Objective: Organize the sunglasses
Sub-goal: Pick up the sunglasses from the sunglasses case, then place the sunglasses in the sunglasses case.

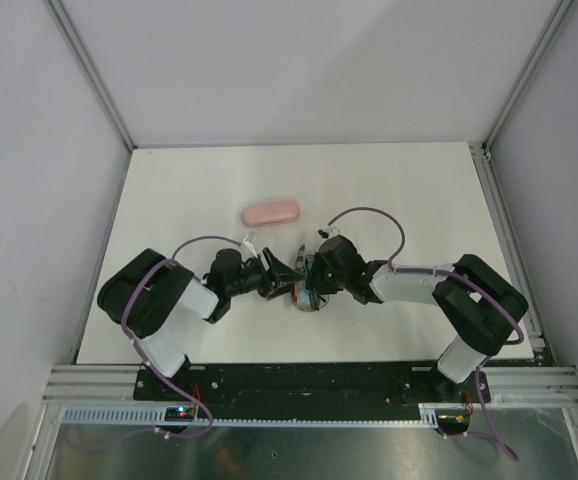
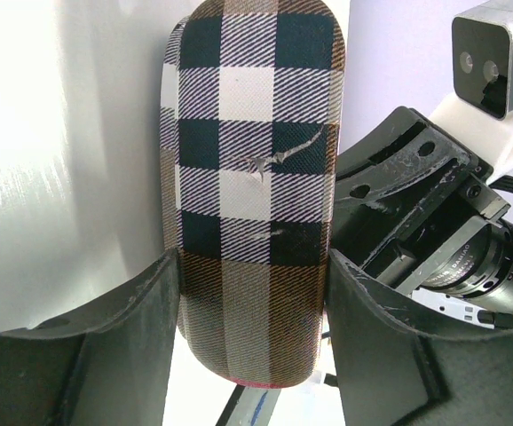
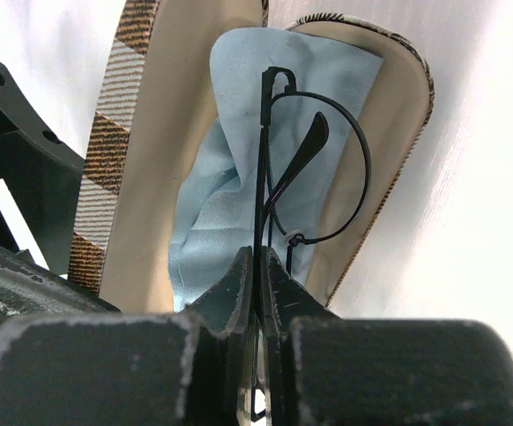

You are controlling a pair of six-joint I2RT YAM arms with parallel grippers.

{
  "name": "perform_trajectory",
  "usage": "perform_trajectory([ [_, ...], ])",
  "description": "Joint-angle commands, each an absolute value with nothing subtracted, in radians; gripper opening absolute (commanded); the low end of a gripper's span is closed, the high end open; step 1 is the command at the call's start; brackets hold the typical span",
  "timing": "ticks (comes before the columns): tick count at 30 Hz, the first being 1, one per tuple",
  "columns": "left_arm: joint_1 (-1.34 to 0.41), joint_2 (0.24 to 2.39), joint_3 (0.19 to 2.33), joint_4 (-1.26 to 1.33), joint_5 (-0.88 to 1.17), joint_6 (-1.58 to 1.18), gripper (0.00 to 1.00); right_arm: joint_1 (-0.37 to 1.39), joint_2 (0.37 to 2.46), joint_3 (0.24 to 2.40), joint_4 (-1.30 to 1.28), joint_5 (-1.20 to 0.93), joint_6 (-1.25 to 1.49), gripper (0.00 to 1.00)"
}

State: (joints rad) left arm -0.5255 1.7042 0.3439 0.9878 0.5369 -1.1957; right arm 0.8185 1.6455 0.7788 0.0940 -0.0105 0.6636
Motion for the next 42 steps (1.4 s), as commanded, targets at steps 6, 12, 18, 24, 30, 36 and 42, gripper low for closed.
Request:
perform_trajectory([
  [6,-0.534,1.716,0.376,1.04,0.545,-1.187,0.56,0.785,1.58,0.785,0.095,0.0,0.722,0.0],
  [12,-0.533,1.704,0.37,1.04,0.526,-1.195,0.56,0.757,1.507,0.729,0.128,0.0,0.782,0.0],
  [18,-0.536,1.682,0.358,1.042,0.489,-1.218,0.56,0.753,1.474,0.625,0.299,0.022,0.897,0.0],
  [24,-0.538,1.652,0.341,1.045,0.455,-1.227,0.56,0.787,1.513,0.579,0.432,0.071,0.983,0.0],
  [30,-0.545,1.661,0.339,1.05,0.458,-1.227,0.57,0.795,1.561,0.575,0.515,0.054,1.016,0.0],
  [36,-0.549,1.667,0.343,1.054,0.467,-1.227,0.56,0.779,1.595,0.577,0.542,0.034,1.026,0.0],
  [42,-0.551,1.676,0.35,1.058,0.476,-1.226,0.56,0.767,1.664,0.576,0.588,0.016,1.034,0.0],
])
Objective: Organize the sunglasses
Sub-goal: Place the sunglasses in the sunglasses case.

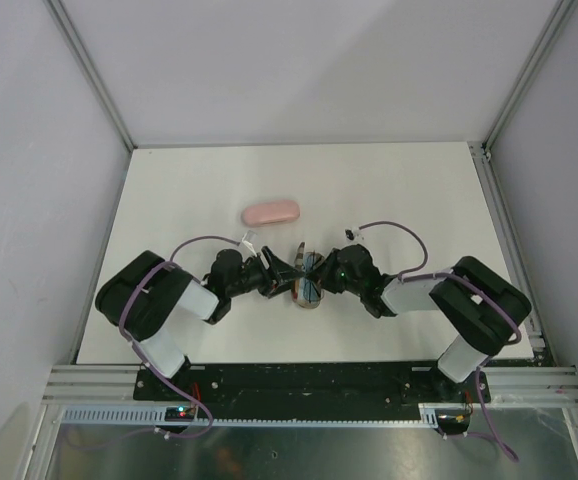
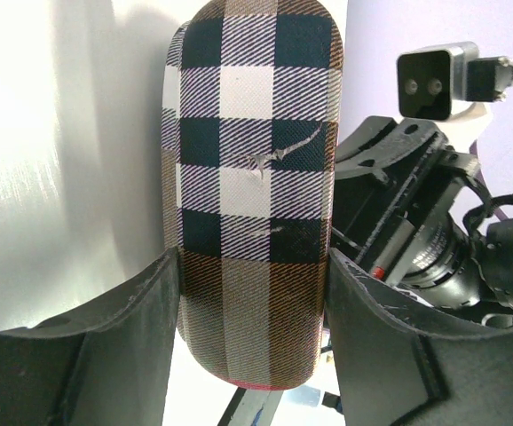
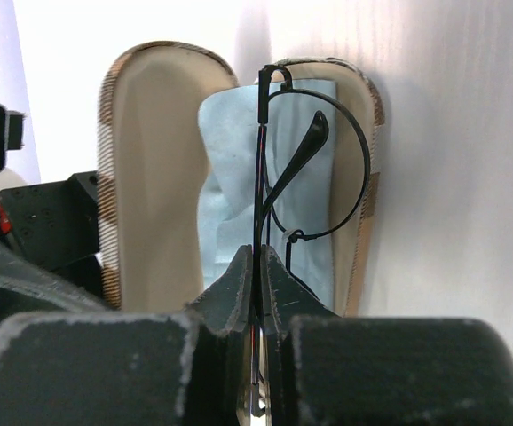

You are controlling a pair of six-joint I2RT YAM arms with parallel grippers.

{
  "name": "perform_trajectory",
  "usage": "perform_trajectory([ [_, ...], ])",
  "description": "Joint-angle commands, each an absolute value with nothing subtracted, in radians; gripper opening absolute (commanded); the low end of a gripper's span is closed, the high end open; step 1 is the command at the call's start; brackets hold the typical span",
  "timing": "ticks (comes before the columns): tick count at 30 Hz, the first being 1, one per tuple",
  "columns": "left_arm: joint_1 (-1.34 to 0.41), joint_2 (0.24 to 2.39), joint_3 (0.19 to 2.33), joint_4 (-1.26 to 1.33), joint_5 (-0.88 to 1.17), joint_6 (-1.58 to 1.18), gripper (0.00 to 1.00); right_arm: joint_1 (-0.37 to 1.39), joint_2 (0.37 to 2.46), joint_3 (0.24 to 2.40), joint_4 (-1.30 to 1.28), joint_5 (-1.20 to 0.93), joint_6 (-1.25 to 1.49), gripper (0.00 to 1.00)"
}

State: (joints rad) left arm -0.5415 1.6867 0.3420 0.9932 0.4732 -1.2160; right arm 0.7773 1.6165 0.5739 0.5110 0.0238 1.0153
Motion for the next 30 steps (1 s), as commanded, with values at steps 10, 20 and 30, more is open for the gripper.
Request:
perform_trajectory([
  [10,-0.554,1.699,0.365,1.06,0.5,-1.218,0.56,0.771,1.759,0.576,0.717,-0.035,1.047,0.0],
  [20,-0.555,1.715,0.375,1.062,0.512,-1.212,0.56,0.776,1.729,0.576,0.713,-0.056,1.047,0.0],
  [30,-0.548,1.73,0.386,1.061,0.533,-1.209,0.56,0.775,1.658,0.575,0.653,-0.064,1.037,0.0],
])
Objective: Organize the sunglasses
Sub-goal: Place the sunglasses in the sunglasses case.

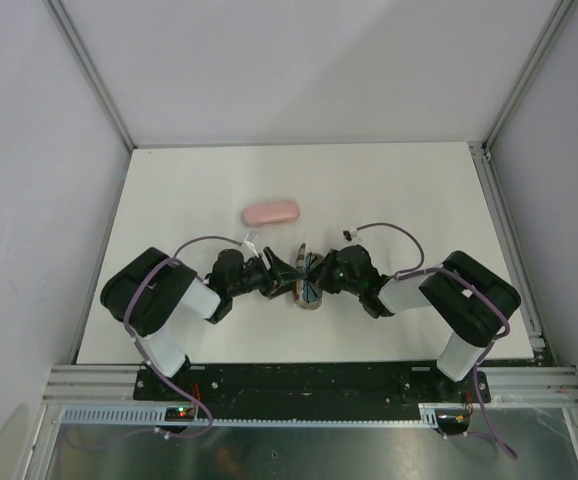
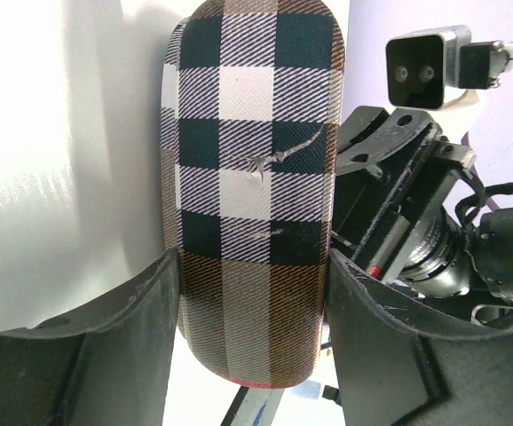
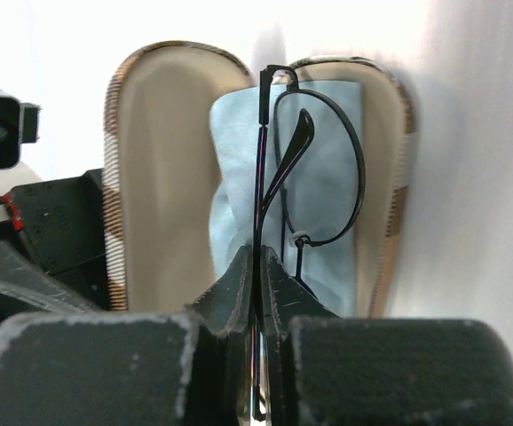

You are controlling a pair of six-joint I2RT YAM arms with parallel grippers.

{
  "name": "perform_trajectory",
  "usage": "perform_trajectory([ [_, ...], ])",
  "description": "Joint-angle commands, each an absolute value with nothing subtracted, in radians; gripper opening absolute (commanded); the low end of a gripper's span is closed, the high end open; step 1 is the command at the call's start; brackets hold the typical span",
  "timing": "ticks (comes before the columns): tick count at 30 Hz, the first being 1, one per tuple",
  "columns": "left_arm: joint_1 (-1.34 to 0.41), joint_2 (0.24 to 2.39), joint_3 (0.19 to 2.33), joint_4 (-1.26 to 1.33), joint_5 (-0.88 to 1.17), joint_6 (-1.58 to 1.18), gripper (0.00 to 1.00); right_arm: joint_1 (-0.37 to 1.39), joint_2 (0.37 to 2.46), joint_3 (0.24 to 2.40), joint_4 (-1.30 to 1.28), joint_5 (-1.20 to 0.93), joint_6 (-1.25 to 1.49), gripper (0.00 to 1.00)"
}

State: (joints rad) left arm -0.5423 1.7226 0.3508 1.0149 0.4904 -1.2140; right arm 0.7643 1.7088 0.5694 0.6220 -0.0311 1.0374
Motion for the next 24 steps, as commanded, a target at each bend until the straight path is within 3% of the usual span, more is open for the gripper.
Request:
perform_trajectory([
  [1,-0.549,1.731,0.387,1.062,0.537,-1.21,0.56,0.775,1.659,0.575,0.657,-0.066,1.036,0.0],
  [16,-0.547,1.726,0.395,1.062,0.571,-1.213,0.56,0.759,1.742,0.543,0.76,-0.105,1.07,0.0],
  [24,-0.548,1.728,0.395,1.062,0.568,-1.212,0.56,0.747,1.724,0.537,0.726,-0.094,1.065,0.15],
])
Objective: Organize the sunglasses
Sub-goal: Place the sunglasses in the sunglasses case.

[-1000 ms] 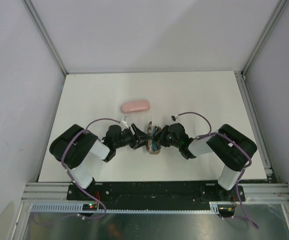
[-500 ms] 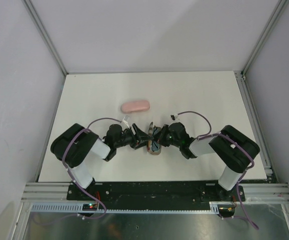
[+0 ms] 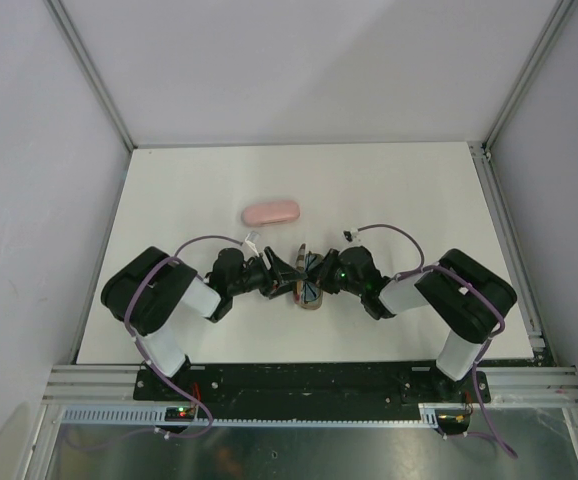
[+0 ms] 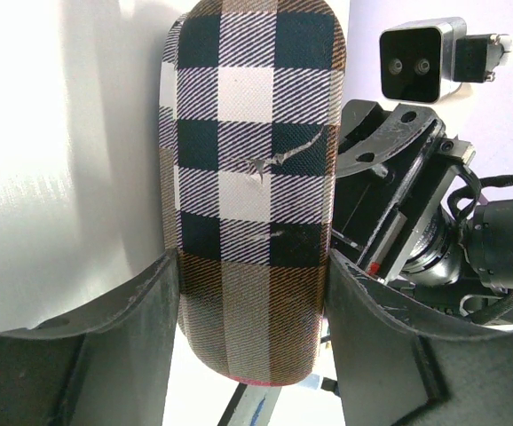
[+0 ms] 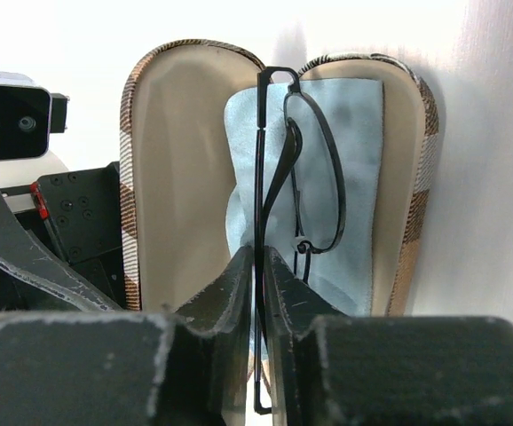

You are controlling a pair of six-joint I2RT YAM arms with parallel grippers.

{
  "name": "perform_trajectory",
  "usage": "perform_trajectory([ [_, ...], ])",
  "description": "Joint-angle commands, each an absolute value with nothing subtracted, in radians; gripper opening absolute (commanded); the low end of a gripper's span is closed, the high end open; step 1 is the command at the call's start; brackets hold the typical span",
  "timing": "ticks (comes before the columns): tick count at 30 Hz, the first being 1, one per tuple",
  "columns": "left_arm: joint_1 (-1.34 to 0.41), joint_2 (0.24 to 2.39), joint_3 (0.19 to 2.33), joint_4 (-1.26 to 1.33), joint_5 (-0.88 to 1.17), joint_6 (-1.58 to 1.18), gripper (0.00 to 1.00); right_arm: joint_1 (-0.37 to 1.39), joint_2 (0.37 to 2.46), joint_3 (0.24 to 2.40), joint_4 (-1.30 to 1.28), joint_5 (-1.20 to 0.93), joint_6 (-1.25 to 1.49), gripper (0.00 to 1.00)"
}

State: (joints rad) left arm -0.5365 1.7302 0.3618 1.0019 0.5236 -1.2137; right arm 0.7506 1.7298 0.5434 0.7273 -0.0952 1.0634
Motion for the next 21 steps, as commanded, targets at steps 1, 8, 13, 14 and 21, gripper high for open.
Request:
perform_trajectory([
  [1,-0.548,1.728,0.395,1.062,0.567,-1.211,0.56,0.747,1.719,0.538,0.718,-0.091,1.064,0.16],
  [8,-0.548,1.731,0.394,1.062,0.565,-1.206,0.56,0.738,1.683,0.538,0.642,-0.068,1.049,0.27],
  [13,-0.547,1.734,0.396,1.061,0.565,-1.204,0.56,0.73,1.67,0.537,0.624,-0.075,1.044,0.3],
  [14,-0.547,1.735,0.396,1.061,0.565,-1.204,0.56,0.728,1.668,0.537,0.624,-0.076,1.044,0.3],
  [21,-0.548,1.737,0.396,1.062,0.566,-1.203,0.56,0.715,1.634,0.537,0.574,-0.078,1.027,0.35],
])
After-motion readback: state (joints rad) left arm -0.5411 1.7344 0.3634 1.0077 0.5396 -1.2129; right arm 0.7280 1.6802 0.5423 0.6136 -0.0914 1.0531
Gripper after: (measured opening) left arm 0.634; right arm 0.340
